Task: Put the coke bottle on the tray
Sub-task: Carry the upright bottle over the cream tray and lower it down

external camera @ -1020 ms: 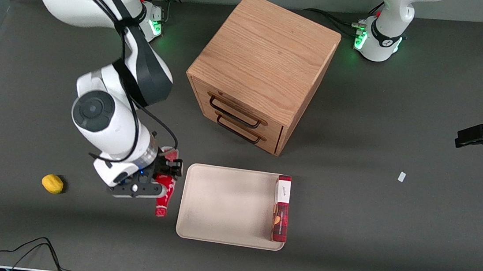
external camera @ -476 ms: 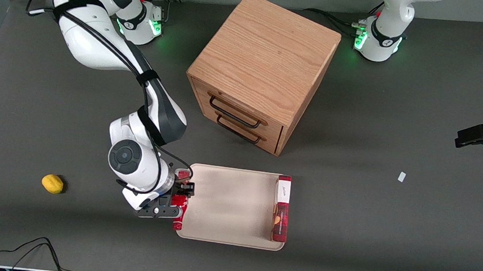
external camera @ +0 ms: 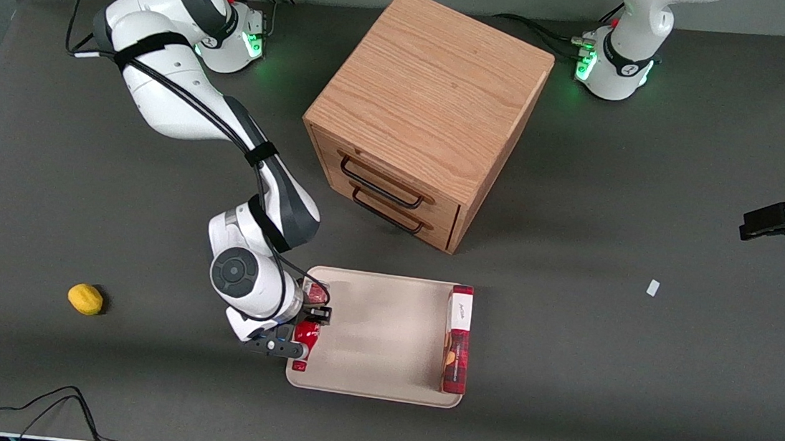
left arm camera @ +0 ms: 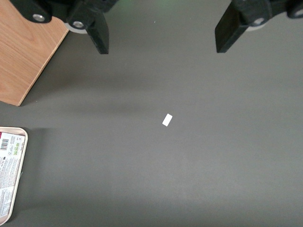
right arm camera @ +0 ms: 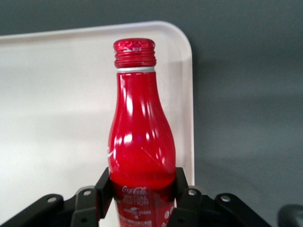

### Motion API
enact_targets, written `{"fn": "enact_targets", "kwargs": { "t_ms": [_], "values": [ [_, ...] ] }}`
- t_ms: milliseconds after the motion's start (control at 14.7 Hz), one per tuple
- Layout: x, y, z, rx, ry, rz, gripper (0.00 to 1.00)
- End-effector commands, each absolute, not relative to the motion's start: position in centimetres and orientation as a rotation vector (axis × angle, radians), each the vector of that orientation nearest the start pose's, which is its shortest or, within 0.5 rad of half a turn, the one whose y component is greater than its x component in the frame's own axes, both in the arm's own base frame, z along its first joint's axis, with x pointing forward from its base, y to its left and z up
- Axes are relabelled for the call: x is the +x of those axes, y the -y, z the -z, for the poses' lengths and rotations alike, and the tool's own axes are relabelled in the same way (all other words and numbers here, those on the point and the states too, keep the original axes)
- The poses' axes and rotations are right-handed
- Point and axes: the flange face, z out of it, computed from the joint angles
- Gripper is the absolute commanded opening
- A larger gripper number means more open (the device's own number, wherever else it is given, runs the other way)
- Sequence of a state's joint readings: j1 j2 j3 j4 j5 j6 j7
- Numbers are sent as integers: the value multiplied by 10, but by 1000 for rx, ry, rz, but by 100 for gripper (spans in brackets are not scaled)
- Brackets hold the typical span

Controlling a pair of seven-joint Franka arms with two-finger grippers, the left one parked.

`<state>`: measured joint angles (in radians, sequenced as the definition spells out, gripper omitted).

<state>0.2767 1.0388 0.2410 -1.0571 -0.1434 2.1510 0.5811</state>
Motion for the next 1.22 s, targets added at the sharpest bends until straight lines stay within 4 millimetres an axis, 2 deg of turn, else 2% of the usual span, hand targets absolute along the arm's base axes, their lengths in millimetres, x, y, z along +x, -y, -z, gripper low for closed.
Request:
{"fn": "enact_targets", "kwargs": {
  "t_ms": [0, 68, 136, 204, 272, 408, 476, 748, 1156],
  "values": [
    [721, -327, -210, -3025, -216, 105, 33],
    [720, -329, -207, -3027, -212, 115, 41],
    [721, -327, -206, -3029, -215, 127, 43],
    [721, -326, -202, -3035, -217, 126, 52],
    [721, -326, -201, -3032, -239, 129, 77],
    [722, -325, -196, -3021, -288, 138, 96],
    [722, -325, -196, -3021, -290, 138, 100],
    [718, -325, -186, -3031, -273, 158, 100],
    [719, -326, -194, -3029, -264, 172, 100]
  ]
}}
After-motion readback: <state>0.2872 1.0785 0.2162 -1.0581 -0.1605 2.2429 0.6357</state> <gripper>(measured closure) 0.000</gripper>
